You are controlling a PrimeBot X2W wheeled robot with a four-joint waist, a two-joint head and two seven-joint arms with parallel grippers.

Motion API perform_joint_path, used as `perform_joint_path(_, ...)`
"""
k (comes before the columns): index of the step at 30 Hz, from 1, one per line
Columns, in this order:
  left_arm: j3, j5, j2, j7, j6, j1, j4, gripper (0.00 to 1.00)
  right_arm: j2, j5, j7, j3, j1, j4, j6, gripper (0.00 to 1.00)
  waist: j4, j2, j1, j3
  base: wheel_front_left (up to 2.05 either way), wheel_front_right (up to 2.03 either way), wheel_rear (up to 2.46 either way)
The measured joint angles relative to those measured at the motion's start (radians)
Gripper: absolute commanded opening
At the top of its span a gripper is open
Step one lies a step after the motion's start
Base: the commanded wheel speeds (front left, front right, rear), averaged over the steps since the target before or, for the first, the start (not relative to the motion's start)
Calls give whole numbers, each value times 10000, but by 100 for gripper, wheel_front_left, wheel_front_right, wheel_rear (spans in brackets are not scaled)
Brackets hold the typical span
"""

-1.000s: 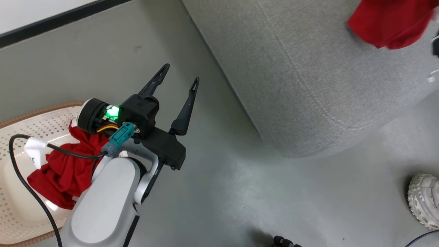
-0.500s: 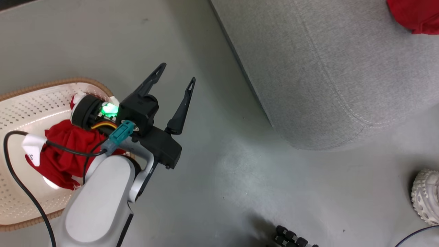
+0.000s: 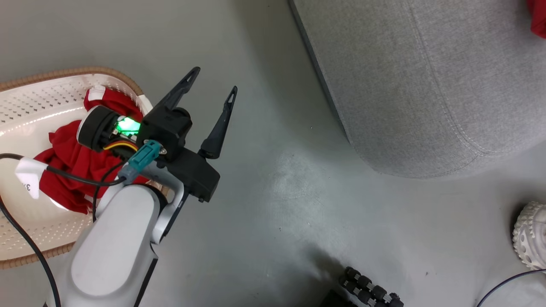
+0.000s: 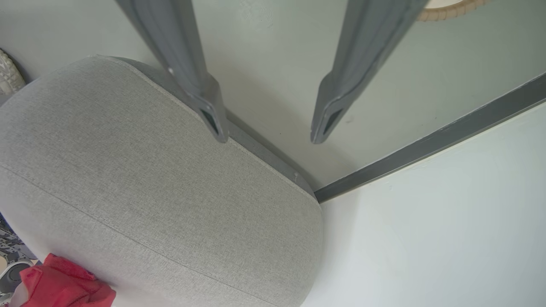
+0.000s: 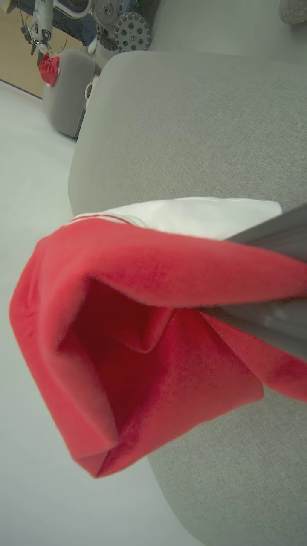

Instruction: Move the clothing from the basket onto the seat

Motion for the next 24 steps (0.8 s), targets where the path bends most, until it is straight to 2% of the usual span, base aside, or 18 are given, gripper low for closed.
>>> perform_joint_path(10, 111, -2, 73, 42, 0, -151, 23, 100, 573, 293, -44, -125, -384, 583, 13, 0, 122, 0, 0, 298, 0, 0, 0)
perform_joint_path(14, 111, -4, 42, 27, 6, -151, 33, 100, 629, 408, -71, -184, -393, 867, 15, 0, 154, 0, -1, 331, 0, 0, 0)
perform_joint_path(19, 107, -13, 27, 2, 6, -151, 56, 100, 554, 464, -69, -232, -746, 1181, 209, 0, 216, 0, -1, 383, 0, 0, 0)
perform_joint_path(20, 111, -15, 27, -25, 6, -151, 67, 100, 560, 462, -69, -226, -776, 1206, 221, 29, 230, -1, -1, 390, 0, 0, 0)
perform_joint_path(22, 109, -17, 27, -50, 6, -151, 81, 100, 579, 462, -69, -221, -776, 1231, 221, 100, 241, -1, -1, 393, 0, 0, 0)
perform_joint_path(24, 109, -17, 27, -63, 10, -149, 117, 100, 623, 460, -69, -215, -774, 1346, 255, 100, 255, -1, -1, 387, 0, 0, 0)
